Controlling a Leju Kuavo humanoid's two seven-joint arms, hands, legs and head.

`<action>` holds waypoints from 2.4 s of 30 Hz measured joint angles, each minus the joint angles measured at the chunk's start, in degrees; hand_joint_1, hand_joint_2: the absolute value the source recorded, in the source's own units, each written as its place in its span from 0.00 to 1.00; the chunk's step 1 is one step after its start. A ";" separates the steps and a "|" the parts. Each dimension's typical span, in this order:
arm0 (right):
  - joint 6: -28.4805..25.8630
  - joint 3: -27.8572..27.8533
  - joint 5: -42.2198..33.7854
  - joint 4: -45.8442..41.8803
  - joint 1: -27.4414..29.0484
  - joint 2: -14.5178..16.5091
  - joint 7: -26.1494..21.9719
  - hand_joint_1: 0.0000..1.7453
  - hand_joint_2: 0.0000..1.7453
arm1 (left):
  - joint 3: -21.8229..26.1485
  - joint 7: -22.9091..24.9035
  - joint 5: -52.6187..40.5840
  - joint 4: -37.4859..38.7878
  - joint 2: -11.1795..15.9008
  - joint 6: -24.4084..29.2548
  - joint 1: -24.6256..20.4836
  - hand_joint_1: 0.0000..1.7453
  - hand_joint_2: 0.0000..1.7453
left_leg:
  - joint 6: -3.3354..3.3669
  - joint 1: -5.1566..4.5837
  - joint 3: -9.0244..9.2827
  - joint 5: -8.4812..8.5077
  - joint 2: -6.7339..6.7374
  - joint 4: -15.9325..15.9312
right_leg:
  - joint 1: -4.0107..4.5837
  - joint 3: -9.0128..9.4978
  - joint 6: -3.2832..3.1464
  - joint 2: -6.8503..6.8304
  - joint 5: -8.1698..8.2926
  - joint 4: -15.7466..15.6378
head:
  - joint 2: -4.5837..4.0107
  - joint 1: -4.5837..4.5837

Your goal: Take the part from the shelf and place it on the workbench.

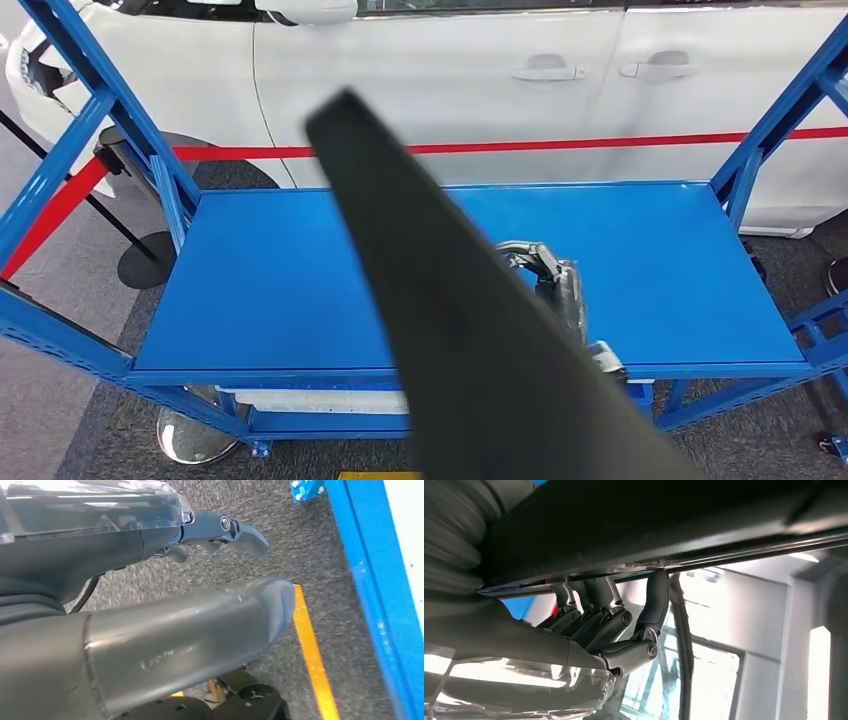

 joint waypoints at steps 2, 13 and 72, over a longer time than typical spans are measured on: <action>0.15 -0.93 -2.51 -2.37 3.05 -0.56 -1.35 1.00 1.00 | 0.50 0.06 0.23 0.01 -0.05 0.18 0.02 0.00 0.00 | -0.35 0.08 -3.16 -3.72 0.06 7.12 | 0.02 0.22 -0.40 -0.15 -0.18 -0.04 | 0.01 -0.28; 5.11 -4.94 -8.07 -6.94 19.44 -1.03 -5.89 1.00 1.00 | 2.89 1.84 1.20 0.01 -0.28 1.39 0.03 0.00 0.00 | 1.80 -0.42 1.50 2.67 -0.04 -3.59 | 0.34 0.98 1.09 0.21 -0.90 0.32 | 0.01 -0.38; 20.65 -14.74 -3.60 -9.04 38.33 7.27 -17.24 1.00 1.00 | 4.59 5.16 0.29 -0.08 -1.74 1.32 0.04 0.00 0.00 | 1.74 -0.73 7.95 -1.77 -3.67 -4.80 | 0.31 -1.12 0.63 2.49 1.62 0.39 | 0.01 -0.26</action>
